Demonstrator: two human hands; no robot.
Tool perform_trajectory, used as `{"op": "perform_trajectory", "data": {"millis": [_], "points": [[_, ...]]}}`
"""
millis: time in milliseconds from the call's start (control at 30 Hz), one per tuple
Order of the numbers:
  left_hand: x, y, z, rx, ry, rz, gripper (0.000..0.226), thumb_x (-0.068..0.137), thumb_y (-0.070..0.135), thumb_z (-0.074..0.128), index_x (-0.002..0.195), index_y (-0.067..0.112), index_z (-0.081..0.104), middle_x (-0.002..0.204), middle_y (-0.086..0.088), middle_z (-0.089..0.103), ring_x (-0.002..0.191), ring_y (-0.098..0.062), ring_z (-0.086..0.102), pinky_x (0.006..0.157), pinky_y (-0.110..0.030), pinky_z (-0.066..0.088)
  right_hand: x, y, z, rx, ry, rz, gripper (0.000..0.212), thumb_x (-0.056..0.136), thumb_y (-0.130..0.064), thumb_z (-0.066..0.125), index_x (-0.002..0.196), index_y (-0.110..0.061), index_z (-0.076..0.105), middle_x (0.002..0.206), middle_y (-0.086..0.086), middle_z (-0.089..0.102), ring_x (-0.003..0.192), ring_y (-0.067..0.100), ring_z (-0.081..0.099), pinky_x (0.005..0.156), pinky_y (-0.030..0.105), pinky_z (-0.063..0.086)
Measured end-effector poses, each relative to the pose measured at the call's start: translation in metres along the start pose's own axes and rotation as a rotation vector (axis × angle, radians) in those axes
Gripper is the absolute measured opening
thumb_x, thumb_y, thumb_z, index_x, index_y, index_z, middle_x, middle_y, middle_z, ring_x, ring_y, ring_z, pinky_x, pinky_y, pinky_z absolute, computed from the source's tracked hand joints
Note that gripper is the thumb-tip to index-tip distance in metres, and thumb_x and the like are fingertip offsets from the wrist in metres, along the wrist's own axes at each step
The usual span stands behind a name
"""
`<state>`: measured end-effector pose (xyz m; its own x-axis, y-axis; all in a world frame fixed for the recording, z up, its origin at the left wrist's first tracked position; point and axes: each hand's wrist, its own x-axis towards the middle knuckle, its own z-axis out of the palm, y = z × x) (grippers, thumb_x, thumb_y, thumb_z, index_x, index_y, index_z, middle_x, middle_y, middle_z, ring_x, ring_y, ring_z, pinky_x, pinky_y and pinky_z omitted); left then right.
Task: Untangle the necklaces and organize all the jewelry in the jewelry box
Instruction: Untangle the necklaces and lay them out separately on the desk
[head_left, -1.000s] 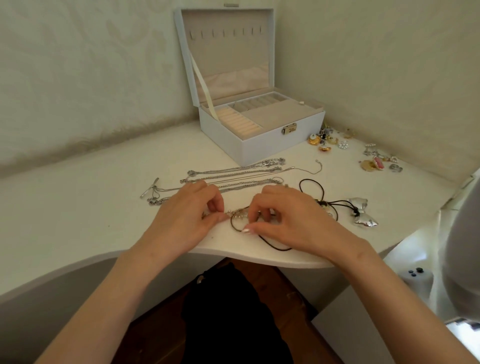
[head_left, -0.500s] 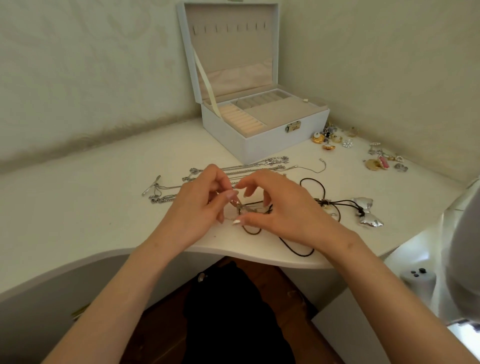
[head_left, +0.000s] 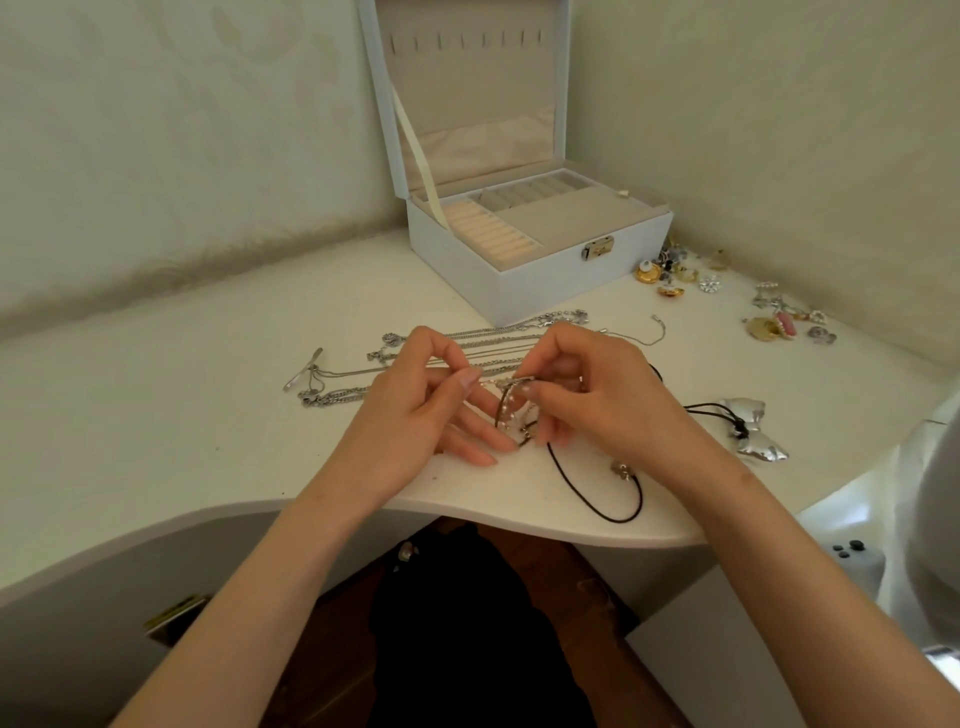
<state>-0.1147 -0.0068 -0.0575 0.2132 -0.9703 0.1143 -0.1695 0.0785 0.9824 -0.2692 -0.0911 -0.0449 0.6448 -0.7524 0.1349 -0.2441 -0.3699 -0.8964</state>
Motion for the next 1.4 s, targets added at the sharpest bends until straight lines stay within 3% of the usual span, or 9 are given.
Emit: {"op": "perform_trajectory", "data": {"millis": [133, 267, 533, 700, 933, 1067, 1133, 1200, 1400], "points": [[0.001, 0.0, 0.001, -0.056, -0.043, -0.025, 0.007, 0.098, 0.012, 0.041, 0.092, 0.013, 0.038, 0.078, -0.015, 0.069, 0.065, -0.033, 0.07, 0.053, -0.036, 0.057, 0.001, -0.001, -0.002, 0.176, -0.031, 0.059, 0.014, 0.089, 0.006, 0.053, 0.085, -0.008, 0.054, 0.07, 0.012, 0.068, 0.049, 0.025, 0.064, 0.045, 0.031, 0.053], [0.002, -0.003, 0.001, 0.028, -0.038, 0.036, 0.006, 0.097, 0.014, 0.043, 0.091, 0.014, 0.039, 0.072, -0.006, 0.069, 0.063, -0.03, 0.07, 0.054, -0.035, 0.056, -0.001, -0.006, -0.001, 0.258, -0.053, 0.12, 0.006, 0.094, -0.001, 0.049, 0.092, -0.007, 0.05, 0.074, 0.021, 0.068, 0.047, 0.03, 0.063, 0.041, 0.03, 0.051], [0.0, 0.001, 0.0, 0.108, -0.014, 0.158, 0.006, 0.094, 0.013, 0.046, 0.091, 0.01, 0.043, 0.077, -0.005, 0.069, 0.057, -0.026, 0.068, 0.051, -0.031, 0.054, -0.005, -0.012, -0.001, 0.271, -0.136, 0.222, 0.01, 0.101, -0.018, 0.04, 0.101, -0.008, 0.042, 0.076, 0.016, 0.067, 0.046, 0.032, 0.064, 0.038, 0.028, 0.049], [0.002, 0.001, 0.002, 0.116, 0.003, 0.129, 0.006, 0.095, 0.013, 0.045, 0.092, 0.009, 0.042, 0.082, -0.001, 0.065, 0.057, -0.025, 0.067, 0.049, -0.031, 0.052, -0.004, -0.01, -0.003, 0.213, -0.154, 0.219, 0.012, 0.101, -0.022, 0.039, 0.098, -0.011, 0.042, 0.07, 0.018, 0.066, 0.044, 0.03, 0.061, 0.038, 0.027, 0.046], [0.001, 0.005, 0.006, -0.017, -0.06, 0.019, 0.008, 0.099, 0.013, 0.038, 0.093, 0.01, 0.034, 0.087, -0.002, 0.071, 0.059, -0.033, 0.068, 0.047, -0.036, 0.055, -0.002, -0.01, -0.009, 0.124, -0.075, 0.117, 0.01, 0.097, -0.017, 0.048, 0.089, -0.012, 0.052, 0.053, 0.005, 0.056, 0.035, 0.02, 0.049, 0.034, 0.02, 0.032], [0.003, 0.002, 0.008, 0.219, 0.046, 0.1, 0.011, 0.097, 0.019, 0.045, 0.087, 0.019, 0.041, 0.066, 0.003, 0.061, 0.047, -0.011, 0.052, 0.047, -0.024, 0.039, -0.004, -0.012, -0.014, 0.167, -0.103, 0.099, 0.009, 0.096, -0.017, 0.05, 0.088, -0.013, 0.055, 0.053, 0.005, 0.053, 0.036, 0.017, 0.047, 0.035, 0.019, 0.031], [0.003, 0.004, 0.008, 0.242, 0.063, 0.108, 0.009, 0.096, 0.021, 0.046, 0.087, 0.019, 0.043, 0.073, 0.007, 0.062, 0.047, -0.007, 0.052, 0.046, -0.022, 0.038, -0.005, -0.013, -0.017, 0.193, -0.125, 0.103, 0.01, 0.096, -0.017, 0.05, 0.088, -0.013, 0.054, 0.053, 0.006, 0.052, 0.034, 0.016, 0.045, 0.034, 0.018, 0.03], [0.004, 0.009, 0.009, 0.101, 0.015, 0.082, 0.008, 0.097, 0.016, 0.043, 0.092, 0.011, 0.041, 0.093, 0.005, 0.066, 0.054, -0.015, 0.064, 0.041, -0.024, 0.044, -0.005, -0.014, -0.019, 0.223, -0.145, 0.118, 0.009, 0.096, -0.016, 0.049, 0.09, -0.012, 0.054, 0.054, 0.007, 0.052, 0.032, 0.015, 0.044, 0.033, 0.017, 0.028], [0.003, 0.011, 0.01, -0.119, -0.086, -0.001, 0.007, 0.099, 0.012, 0.038, 0.094, 0.007, 0.037, 0.074, -0.017, 0.069, 0.063, -0.032, 0.069, 0.053, -0.03, 0.056, -0.005, -0.012, -0.024, 0.269, -0.162, 0.129, 0.006, 0.094, -0.012, 0.053, 0.09, -0.009, 0.056, 0.056, 0.009, 0.055, 0.031, 0.014, 0.044, 0.032, 0.016, 0.028]]}}
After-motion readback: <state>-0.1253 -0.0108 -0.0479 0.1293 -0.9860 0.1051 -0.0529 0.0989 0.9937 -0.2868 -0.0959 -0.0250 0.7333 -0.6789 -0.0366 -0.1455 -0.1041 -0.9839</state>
